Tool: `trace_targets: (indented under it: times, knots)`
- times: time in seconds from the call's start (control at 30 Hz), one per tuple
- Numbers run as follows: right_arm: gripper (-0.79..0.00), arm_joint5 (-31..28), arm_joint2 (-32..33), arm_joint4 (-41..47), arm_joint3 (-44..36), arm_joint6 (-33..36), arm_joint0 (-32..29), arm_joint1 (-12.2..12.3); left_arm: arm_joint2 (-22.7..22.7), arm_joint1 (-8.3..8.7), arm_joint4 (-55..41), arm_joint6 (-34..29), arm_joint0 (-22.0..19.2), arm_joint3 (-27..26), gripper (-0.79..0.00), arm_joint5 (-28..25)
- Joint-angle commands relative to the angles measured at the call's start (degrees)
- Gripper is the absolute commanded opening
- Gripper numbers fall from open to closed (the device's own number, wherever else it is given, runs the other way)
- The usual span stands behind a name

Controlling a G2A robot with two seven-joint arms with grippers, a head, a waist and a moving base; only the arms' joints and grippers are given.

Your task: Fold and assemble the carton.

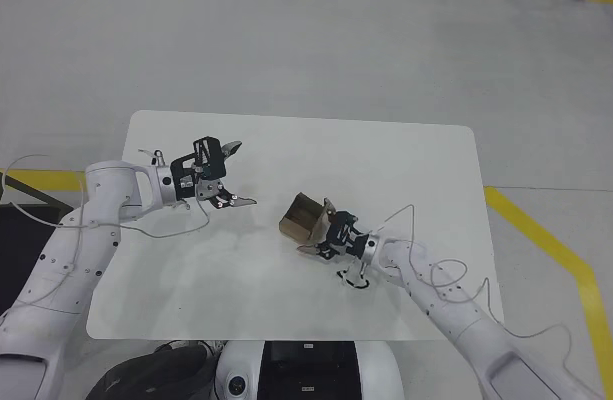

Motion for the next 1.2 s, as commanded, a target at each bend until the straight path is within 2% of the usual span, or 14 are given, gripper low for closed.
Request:
trace_targets:
  times: [0.0,0.03,0.07,0.1,0.37,0.53,0.7,0.87,0.97,1.07,1.17]
  knots:
    - [-0.068,0.15,-0.56,-0.32,0.85,-0.59,0.37,-0.37,-0.26,0.01,-0.21,-0.06,0.06,0.13,0.0,-0.06]
    - [-0.172,0.25,-0.75,-0.41,1.26,-0.91,0.55,-0.53,-0.41,0.03,-0.26,-0.09,0.08,0.16,0.0,-0.06]
    - [-0.354,0.43,-0.92,-0.57,1.69,-1.18,0.72,-0.68,-0.56,0.04,-0.28,-0.13,0.11,0.22,0.0,-0.05]
    - [-0.413,0.53,-1.05,-0.62,2.08,-1.5,0.85,-0.82,-0.7,0.05,-0.31,-0.13,0.15,0.26,0.0,-0.08]
    - [-0.449,0.49,-0.99,-1.6,3.44,-5.11,1.39,-1.09,-1.37,0.09,-0.64,-0.31,0.5,1.07,0.0,-0.35]
    - [-0.446,-1.24,-0.53,-2.76,2.08,-7.06,1.58,-0.73,-0.71,0.16,-1.39,-0.4,0.34,1.99,0.0,-2.41]
    - [-0.437,-1.98,1.79,-4.38,-2.09,-8.28,0.8,0.66,2.3,1.71,-1.56,1.81,0.33,1.67,0.0,-2.41]
    - [-0.416,-4.46,6.49,-5.49,-8.13,-7.85,-1.42,3.14,9.42,5.29,-1.05,8.34,-1.09,1.64,0.0,-2.41]
    - [-0.416,-6.21,9.51,-6.28,-12.35,-6.22,-3.29,4.65,16.08,7.42,0.53,12.33,-3.35,2.22,0.0,-2.41]
    - [-0.419,-7.6,11.92,-6.83,-16.66,-4.39,-5.46,5.84,23.04,8.91,-0.15,15.65,-7.65,4.75,0.0,-2.41]
    - [-0.425,-8.76,13.18,-7.35,-20.61,-2.56,-7.65,6.63,29.78,9.51,-1.3,19.97,-12.97,6.31,0.0,-2.41]
